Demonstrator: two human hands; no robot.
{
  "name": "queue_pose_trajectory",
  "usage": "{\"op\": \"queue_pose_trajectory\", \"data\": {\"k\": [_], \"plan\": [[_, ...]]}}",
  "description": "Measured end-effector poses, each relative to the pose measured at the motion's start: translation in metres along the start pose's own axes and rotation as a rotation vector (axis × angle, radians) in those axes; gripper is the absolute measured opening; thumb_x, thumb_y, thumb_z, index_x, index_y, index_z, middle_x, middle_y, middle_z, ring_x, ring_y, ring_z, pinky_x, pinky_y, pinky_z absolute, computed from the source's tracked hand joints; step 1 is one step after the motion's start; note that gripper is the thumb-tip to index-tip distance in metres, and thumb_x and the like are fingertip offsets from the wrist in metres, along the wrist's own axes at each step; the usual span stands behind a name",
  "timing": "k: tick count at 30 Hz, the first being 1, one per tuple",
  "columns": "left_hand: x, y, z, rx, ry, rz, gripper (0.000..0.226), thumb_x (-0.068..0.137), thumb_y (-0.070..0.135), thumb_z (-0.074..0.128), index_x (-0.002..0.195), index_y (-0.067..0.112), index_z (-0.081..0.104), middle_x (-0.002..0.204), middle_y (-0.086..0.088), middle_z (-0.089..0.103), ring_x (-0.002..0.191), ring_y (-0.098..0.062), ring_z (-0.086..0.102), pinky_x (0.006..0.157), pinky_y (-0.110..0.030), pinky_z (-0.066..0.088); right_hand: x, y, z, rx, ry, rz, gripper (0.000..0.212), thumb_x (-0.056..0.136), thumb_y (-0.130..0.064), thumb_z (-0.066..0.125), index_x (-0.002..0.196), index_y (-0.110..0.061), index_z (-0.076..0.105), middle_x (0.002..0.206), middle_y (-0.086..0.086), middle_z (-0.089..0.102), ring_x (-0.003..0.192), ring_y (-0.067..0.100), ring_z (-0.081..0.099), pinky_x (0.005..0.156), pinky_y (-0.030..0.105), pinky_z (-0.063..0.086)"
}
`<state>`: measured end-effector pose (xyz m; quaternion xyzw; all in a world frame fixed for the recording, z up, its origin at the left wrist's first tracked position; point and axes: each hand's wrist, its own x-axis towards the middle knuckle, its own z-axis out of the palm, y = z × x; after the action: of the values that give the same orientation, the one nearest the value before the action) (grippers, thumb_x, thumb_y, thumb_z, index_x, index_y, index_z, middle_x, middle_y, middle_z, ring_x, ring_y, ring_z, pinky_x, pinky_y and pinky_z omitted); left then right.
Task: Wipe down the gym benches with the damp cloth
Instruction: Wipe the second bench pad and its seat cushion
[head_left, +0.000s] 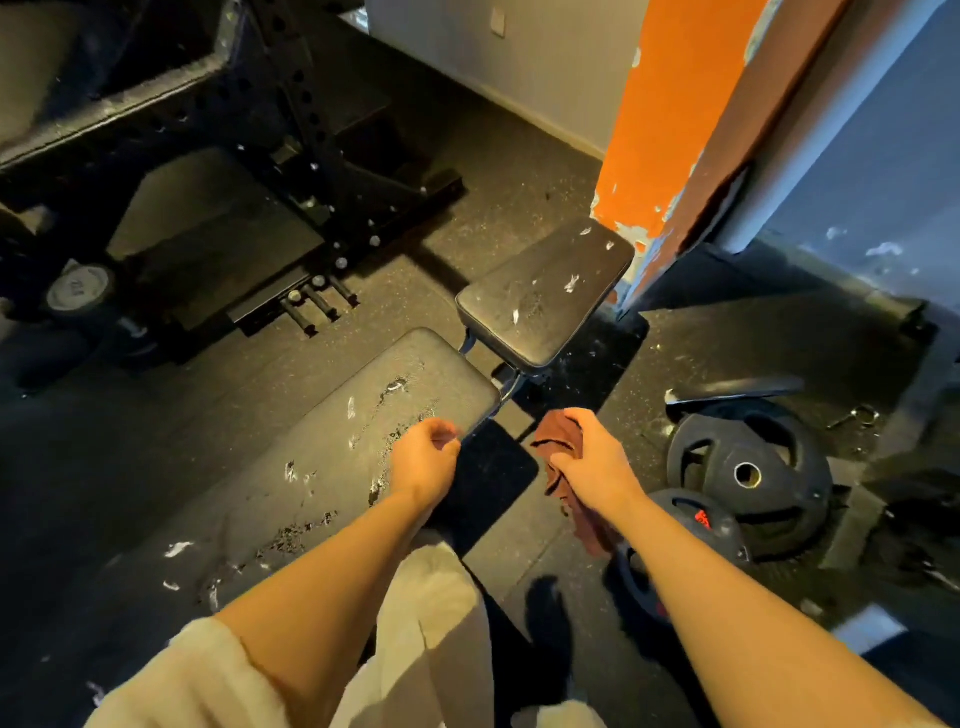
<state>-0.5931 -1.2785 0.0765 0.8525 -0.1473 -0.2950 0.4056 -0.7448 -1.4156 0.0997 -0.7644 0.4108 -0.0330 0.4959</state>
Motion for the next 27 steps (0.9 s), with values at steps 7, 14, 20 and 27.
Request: {"op": "queue_pose_trajectory", "data": {"k": [7, 14, 20, 27], "plan": [[0.136, -0.063, 0.031, 0.641, -0.349, 0.184, 0.043, 0.089, 0.014, 0.064, 0.131, 0.015, 0.056, 0.137, -0.006, 0.053, 0.123, -0.025, 0.052, 0.102, -0.033, 0.041, 0.113, 0.042, 0.110, -0.056, 0.058, 0.036, 0.057, 0.091, 0.010, 0.047, 0.144, -0.011, 0.040, 0.137, 0.006, 0.049, 0.120, 0.018, 0.052, 0.087, 0.012, 0.042], [0.221, -0.122, 0.056, 0.912, -0.401, 0.509, 0.087, 0.083, 0.030, 0.074, 0.152, 0.012, 0.024, 0.160, -0.008, 0.016, 0.148, -0.025, 0.013, 0.119, -0.031, 0.012, 0.198, 0.107, 0.186, -0.400, 0.276, -0.232, 0.072, 0.083, 0.005, 0.061, 0.146, -0.021, 0.040, 0.155, 0.005, 0.030, 0.131, 0.025, 0.034, 0.092, 0.039, 0.049], [0.251, -0.147, 0.066, 1.081, -0.488, 0.587, 0.101, 0.082, 0.045, 0.071, 0.154, 0.021, 0.004, 0.162, -0.003, -0.001, 0.149, -0.022, 0.000, 0.120, -0.033, 0.013, 0.235, 0.165, 0.198, -0.547, 0.242, -0.511, 0.042, 0.081, -0.013, 0.074, 0.122, -0.015, 0.064, 0.138, 0.009, 0.054, 0.110, 0.034, 0.051, 0.059, 0.038, 0.057], [0.254, -0.153, 0.067, 1.153, -0.442, 0.680, 0.098, 0.084, 0.053, 0.064, 0.154, 0.026, 0.001, 0.162, 0.003, -0.003, 0.149, -0.014, 0.001, 0.116, -0.031, 0.022, 0.254, 0.177, 0.203, -0.511, 0.447, -0.720, 0.035, 0.084, -0.017, 0.047, 0.109, -0.014, 0.071, 0.125, 0.008, 0.063, 0.099, 0.034, 0.054, 0.047, 0.034, 0.053]]}}
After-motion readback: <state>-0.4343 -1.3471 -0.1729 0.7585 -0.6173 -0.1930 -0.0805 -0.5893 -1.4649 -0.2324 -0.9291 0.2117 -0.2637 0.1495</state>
